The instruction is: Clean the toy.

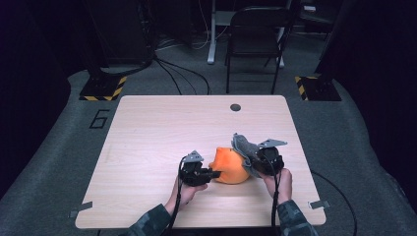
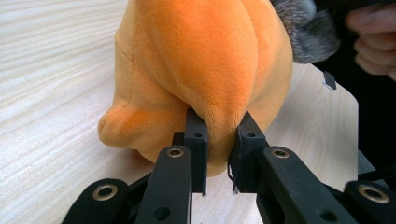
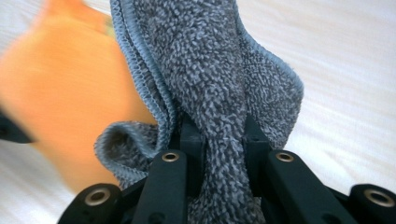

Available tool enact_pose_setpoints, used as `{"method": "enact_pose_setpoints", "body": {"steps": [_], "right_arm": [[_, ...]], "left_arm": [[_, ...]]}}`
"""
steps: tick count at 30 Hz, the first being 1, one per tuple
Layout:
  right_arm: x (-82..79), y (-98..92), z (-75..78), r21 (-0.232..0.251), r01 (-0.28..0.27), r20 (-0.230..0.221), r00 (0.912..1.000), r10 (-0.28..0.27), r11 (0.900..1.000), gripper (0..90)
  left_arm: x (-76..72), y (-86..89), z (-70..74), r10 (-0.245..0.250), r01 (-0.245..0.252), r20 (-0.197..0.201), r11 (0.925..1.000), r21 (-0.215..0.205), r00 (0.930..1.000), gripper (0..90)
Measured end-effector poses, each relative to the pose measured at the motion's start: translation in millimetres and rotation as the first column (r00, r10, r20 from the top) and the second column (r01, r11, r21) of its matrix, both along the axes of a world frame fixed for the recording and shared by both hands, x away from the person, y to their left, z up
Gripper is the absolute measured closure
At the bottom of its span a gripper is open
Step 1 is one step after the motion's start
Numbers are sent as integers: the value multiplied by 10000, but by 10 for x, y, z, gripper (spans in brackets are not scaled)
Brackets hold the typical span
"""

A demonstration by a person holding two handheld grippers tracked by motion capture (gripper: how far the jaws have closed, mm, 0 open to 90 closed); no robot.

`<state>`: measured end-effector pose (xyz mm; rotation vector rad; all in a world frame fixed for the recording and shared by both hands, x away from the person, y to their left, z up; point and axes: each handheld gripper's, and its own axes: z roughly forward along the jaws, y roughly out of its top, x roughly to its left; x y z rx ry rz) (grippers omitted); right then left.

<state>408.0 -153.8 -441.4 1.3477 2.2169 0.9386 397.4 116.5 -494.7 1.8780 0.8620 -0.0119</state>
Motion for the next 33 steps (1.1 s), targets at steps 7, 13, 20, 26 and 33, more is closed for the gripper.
{"method": "enact_pose_setpoints", "body": {"steps": [7, 13, 20, 26, 33], "right_arm": [[145, -132, -247, -371, 458, -904, 9947, -490, 9983, 762], [190, -219, -236, -419, 626, -1078, 9919, -668, 9972, 758], [-159, 26, 450, 1202, -663, 887, 9945, 558, 9905, 756], [-354, 535, 440, 1077, -1852, 1594, 9730, 1669, 9768, 753], [-258, 580, 235, 198, -1901, 1245, 9746, 1862, 9816, 756]], "left_arm": [[-4, -8, -2, -35, 35, 95, 10000, -25, 9999, 790], [-12, -1, 4, 32, -32, 134, 10000, -58, 9999, 789], [-20, -8, 10, 15, -17, 234, 10000, 79, 9997, 789], [-35, -11, 12, -17, 12, 336, 9999, 134, 9994, 788], [-29, -25, 2, -134, 121, 471, 9996, 259, 9988, 784]]}}
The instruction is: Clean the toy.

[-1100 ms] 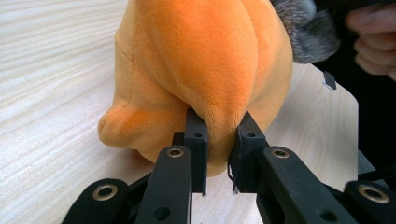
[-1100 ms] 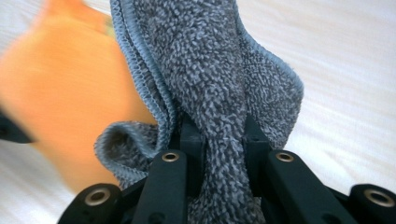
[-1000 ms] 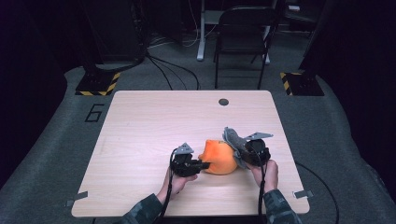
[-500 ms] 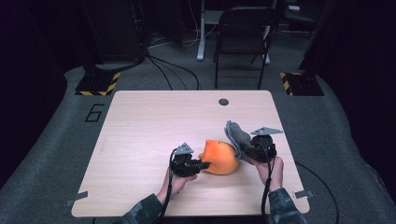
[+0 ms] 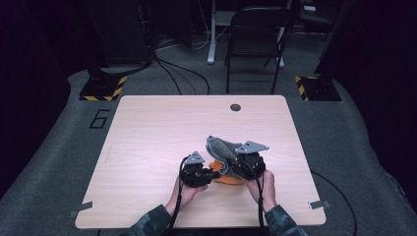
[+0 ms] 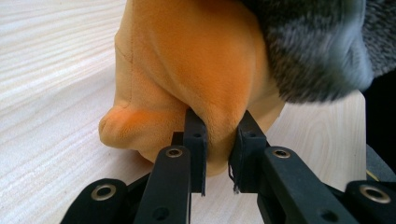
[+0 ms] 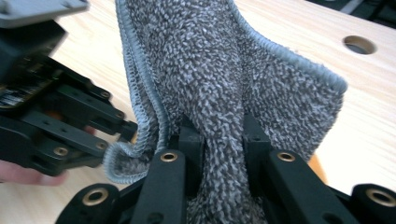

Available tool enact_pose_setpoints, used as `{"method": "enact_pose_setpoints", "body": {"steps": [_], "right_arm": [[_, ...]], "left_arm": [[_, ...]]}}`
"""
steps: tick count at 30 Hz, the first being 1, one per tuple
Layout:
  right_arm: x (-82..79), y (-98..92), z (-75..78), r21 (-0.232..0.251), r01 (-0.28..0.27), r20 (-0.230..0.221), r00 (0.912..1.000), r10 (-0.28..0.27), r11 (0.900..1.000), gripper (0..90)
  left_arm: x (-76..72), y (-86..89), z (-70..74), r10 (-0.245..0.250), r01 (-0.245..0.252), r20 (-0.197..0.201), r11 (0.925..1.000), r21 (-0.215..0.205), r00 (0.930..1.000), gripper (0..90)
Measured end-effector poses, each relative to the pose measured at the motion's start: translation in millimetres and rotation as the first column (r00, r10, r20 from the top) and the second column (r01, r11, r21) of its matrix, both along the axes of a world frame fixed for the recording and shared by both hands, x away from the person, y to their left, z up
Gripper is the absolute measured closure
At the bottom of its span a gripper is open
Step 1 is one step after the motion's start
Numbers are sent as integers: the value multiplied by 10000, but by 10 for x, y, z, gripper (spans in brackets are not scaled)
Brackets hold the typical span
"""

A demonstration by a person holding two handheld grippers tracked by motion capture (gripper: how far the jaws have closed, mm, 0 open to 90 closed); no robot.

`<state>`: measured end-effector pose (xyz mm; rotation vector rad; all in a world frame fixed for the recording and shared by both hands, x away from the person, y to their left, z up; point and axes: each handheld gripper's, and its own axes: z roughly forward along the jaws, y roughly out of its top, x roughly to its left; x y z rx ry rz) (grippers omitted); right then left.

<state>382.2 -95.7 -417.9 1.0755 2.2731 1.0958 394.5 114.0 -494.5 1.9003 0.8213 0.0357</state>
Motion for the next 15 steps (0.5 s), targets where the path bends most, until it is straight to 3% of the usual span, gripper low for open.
{"method": "enact_pose_setpoints", "body": {"steps": [6, 10, 15], "right_arm": [[32, -129, -7, -428, 352, 74, 9994, -349, 9985, 755], [98, -288, -38, -424, 781, -136, 9968, -788, 9960, 753], [203, -498, -141, -473, 1552, -489, 9863, -1574, 9868, 752]], "left_arm": [[2, -3, -1, -19, 19, 76, 10000, 11, 10000, 783], [8, 1, -7, -55, 56, 54, 10000, -33, 10000, 784], [16, 6, -17, -89, 89, 31, 9999, -141, 10000, 783]]}}
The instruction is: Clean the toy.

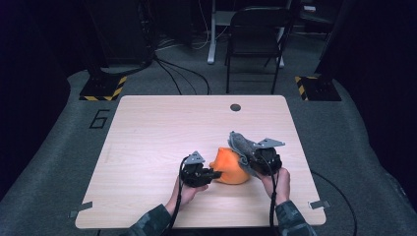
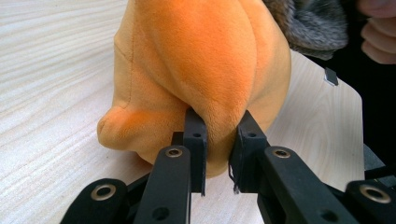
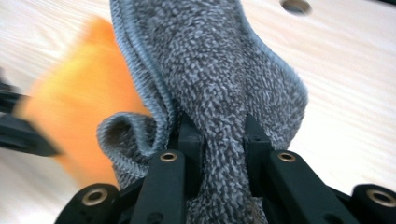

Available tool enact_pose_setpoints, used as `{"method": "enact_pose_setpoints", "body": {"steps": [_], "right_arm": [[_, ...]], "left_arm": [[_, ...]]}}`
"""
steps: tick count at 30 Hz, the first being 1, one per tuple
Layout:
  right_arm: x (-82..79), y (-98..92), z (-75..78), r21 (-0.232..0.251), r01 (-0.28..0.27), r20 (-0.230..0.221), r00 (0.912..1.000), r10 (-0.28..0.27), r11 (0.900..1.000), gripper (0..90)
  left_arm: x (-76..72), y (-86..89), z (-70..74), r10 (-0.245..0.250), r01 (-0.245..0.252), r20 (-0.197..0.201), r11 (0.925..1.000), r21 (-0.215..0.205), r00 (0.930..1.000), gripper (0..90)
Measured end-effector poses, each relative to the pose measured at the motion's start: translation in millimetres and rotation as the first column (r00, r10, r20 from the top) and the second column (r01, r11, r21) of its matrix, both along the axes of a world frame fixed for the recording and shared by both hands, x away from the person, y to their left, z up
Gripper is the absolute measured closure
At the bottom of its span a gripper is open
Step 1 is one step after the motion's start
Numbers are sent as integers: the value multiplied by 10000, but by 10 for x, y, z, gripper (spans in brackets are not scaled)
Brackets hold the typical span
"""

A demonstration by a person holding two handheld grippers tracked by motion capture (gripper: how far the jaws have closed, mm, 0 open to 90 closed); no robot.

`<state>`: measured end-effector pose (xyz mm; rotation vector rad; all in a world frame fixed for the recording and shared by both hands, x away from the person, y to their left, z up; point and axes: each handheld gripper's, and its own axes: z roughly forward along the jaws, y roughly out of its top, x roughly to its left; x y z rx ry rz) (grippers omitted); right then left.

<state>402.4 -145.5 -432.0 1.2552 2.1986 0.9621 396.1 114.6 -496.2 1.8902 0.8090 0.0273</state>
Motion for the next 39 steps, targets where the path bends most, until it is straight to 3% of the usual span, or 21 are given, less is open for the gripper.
{"method": "enact_pose_setpoints", "body": {"steps": [4, 6, 11, 17, 20, 24, 26, 30, 32, 35, 39], "right_arm": [[76, -122, -124, 70, 608, -517, 9968, -603, 9981, 752], [98, -148, -157, 76, 655, -622, 9960, -649, 9978, 752], [199, -243, -330, -291, 973, -1257, 9870, -1002, 9948, 751], [276, -300, -486, -1132, 1156, -1684, 9766, -1337, 9868, 748], [256, -311, -385, -970, 1236, -1441, 9801, -1368, 9876, 749], [133, -317, -78, -325, 1245, -741, 9892, -1266, 9917, 750], [59, -307, 91, 128, 926, -253, 9954, -922, 9956, 750], [-99, -187, 341, 921, 132, 317, 9994, -162, 9957, 749], [-147, -70, 368, 817, -238, 420, 9989, 204, 9964, 749], [-141, 94, 264, 358, -576, 137, 9983, 571, 9977, 751], [-103, 191, 100, 14, -486, -151, 9987, 487, 9988, 754]], "left_arm": [[0, -2, 0, -44, 44, 23, 10000, 10, 10000, 783], [1, -2, 0, -59, 59, 22, 10000, 12, 10000, 784], [-1, -1, -5, -29, 29, 52, 10000, -3, 10000, 783], [-5, 4, -5, 80, -80, -24, 10000, -43, 10000, 784], [-3, 9, -5, 73, -74, -39, 10000, -36, 10000, 784], [0, 10, -7, 96, -97, -41, 9999, -61, 9999, 783], [-1, 8, -6, 103, -103, -35, 9999, -43, 9999, 783], [0, 7, -6, 126, -127, -32, 9999, -42, 9999, 783], [2, 8, -7, 134, -134, -26, 9999, -40, 9999, 783], [2, 5, -10, 131, -131, -16, 9999, -22, 9999, 781], [14, 3, -23, 104, -104, -39, 9999, 18, 9999, 773]]}}
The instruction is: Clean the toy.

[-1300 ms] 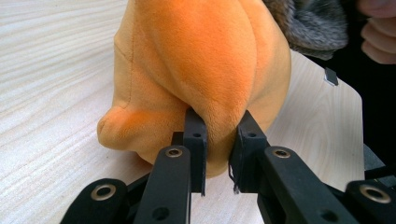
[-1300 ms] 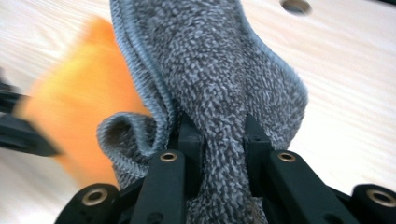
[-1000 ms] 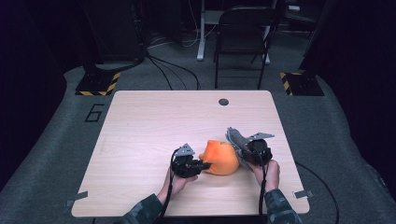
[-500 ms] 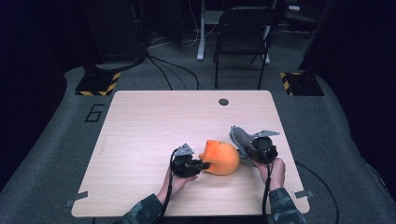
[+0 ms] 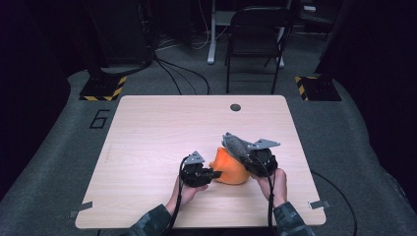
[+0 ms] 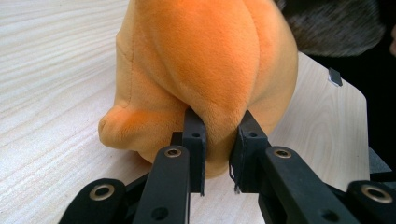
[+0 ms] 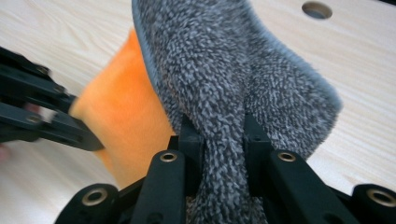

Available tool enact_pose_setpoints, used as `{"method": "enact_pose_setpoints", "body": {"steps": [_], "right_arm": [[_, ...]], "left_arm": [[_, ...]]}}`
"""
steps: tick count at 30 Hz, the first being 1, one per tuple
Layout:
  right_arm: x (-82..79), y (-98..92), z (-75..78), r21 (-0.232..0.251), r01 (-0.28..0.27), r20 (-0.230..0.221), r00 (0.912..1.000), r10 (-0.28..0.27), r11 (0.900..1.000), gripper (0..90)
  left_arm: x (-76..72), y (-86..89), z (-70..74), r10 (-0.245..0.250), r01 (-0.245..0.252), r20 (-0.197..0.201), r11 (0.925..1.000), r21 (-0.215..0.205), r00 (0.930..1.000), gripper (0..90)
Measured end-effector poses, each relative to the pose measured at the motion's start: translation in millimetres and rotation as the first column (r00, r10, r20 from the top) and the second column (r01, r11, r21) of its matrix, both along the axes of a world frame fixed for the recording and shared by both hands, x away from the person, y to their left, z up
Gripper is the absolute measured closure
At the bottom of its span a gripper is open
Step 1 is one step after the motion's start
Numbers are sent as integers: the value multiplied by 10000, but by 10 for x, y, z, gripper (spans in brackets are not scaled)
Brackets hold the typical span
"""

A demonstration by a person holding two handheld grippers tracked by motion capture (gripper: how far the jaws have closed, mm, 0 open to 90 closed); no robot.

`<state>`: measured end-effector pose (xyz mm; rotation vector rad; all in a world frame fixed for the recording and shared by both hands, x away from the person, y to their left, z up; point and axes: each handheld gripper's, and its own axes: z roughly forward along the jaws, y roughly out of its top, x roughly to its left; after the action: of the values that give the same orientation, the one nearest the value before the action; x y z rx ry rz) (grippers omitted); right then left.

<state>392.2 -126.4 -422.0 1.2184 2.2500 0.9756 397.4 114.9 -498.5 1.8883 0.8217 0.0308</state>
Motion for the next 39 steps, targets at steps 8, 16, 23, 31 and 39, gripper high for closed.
{"method": "enact_pose_setpoints", "body": {"steps": [8, 16, 23, 31, 39], "right_arm": [[13, -3, -73, -69, 8, 30, 10000, -8, 10000, 762], [33, -29, -100, -277, -92, 132, 9999, 95, 9996, 773], [35, -24, -100, -270, -87, 98, 9999, 90, 9996, 773], [64, -47, -110, -210, -44, 54, 10000, 45, 9998, 773], [77, -48, -121, -186, 8, 16, 10000, -8, 9998, 773]], "left_arm": [[17, -8, 16, -201, 168, 726, 9989, 447, 9972, 667], [48, 60, 77, -858, 610, 1967, 9898, 1290, 9767, 360], [50, 118, 103, -1403, 757, 3057, 9739, 2140, 9417, 253], [138, 138, -58, -1788, 884, 3224, 9571, 2758, 9296, 202], [154, 33, -153, -2281, 1119, 3552, 9412, 3188, 9066, 241]]}}
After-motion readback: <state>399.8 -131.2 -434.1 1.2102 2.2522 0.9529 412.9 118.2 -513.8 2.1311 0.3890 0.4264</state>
